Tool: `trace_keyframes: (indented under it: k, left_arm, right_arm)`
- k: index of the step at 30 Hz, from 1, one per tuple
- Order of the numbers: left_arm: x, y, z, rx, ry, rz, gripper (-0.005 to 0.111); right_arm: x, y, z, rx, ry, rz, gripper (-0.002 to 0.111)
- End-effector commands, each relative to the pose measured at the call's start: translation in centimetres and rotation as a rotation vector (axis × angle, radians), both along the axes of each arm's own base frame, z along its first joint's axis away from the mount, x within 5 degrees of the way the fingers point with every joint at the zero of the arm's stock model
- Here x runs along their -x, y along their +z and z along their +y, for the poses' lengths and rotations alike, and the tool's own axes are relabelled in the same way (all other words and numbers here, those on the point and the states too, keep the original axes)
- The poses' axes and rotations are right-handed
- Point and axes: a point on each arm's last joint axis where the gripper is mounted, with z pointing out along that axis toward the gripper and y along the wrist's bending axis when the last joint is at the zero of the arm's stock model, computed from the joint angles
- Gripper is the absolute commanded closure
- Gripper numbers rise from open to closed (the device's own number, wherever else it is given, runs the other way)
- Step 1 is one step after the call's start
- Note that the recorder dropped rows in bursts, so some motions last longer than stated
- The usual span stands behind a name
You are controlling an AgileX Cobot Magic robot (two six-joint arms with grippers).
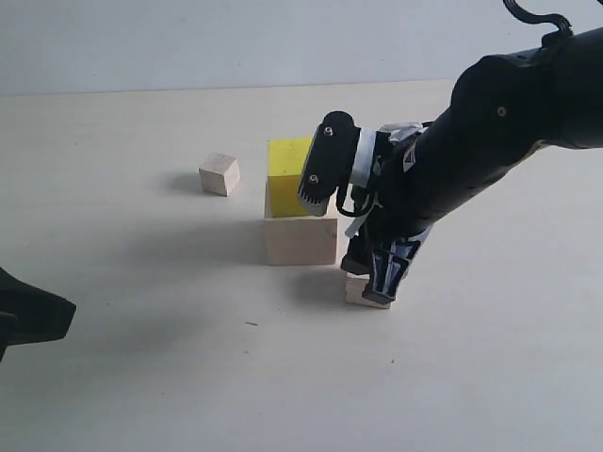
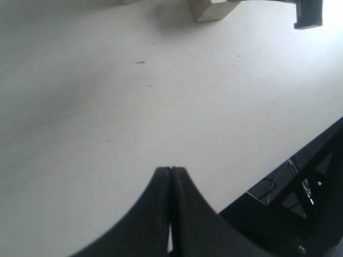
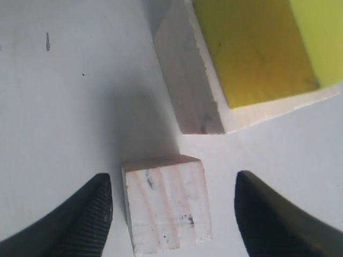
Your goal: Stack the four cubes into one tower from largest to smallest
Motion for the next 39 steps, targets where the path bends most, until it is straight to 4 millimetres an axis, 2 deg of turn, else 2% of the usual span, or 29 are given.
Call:
trace_keyframes:
  k: [1,9,13,16,19,21,25,28,29,31,34,36,39]
  left_arm:
    - [0.1,0.0,0.1,0.007,0.001,-0.006,0.107]
    - [0.1,0.0,0.1,0.007,0.001,-0.006,0.107]
    - [0.0,0.1,0.0,0.012,0.005,-0.014,0.107]
    - [0.0,0.1,0.0,0.012,0.005,-0.014,0.107]
    - [0.0,0.1,0.0,0.013,0.006,-0.016,0.107]
    - [0.0,0.1,0.0,0.018,0.006,-0.013,0.107]
    - [0.0,0.1,0.0,0.020,0.008,-0.014,0.107]
    - [0.0,0.1,-0.1,0.026,0.008,-0.010,0.107]
    - [0.0,0.1,-0.1,0.027,0.009,-0.009,0.107]
    - [0.0,0.1,-0.1,0.027,0.009,-0.009,0.107]
    - [0.0,0.1,-0.1,0.026,0.008,-0.008,0.107]
    - [0.0,0.1,-0.1,0.026,0.008,-0.008,0.107]
    - [0.0,0.1,0.0,0.021,0.008,-0.013,0.107]
  right_arm:
    - [0.5,0.5,-0.4,0.018,0.017,0.022,0.046]
    - [1.6,4.7,-1.2,-0.069,-0.028,-0.062,0.046]
    - [2.0,6.1,-1.4,-0.098,-0.034,-0.098,0.046]
    - [2.0,6.5,-1.5,-0.138,-0.101,-0.091,0.046]
    - [1.6,5.8,-1.8,-0.097,-0.130,-0.061,0.046]
    - [0.7,4.7,-2.7,-0.040,-0.153,0.057,0.046]
    - [-0.6,3.2,-3.2,-0.025,-0.109,0.132,0.046]
    - [-1.5,2.0,-2.9,-0.015,-0.041,0.202,0.046]
    - [-1.6,0.9,-2.5,-0.010,0.040,0.270,0.046]
    - [-1.6,0.1,-2.3,0.007,0.126,0.309,0.046]
    - [-1.8,-1.6,-2.2,0.044,0.175,0.347,0.046]
    - [-2.0,-1.9,-2.2,0.046,0.172,0.340,0.046]
    - [-2.2,-1.1,-2.1,0.027,0.154,0.283,0.046]
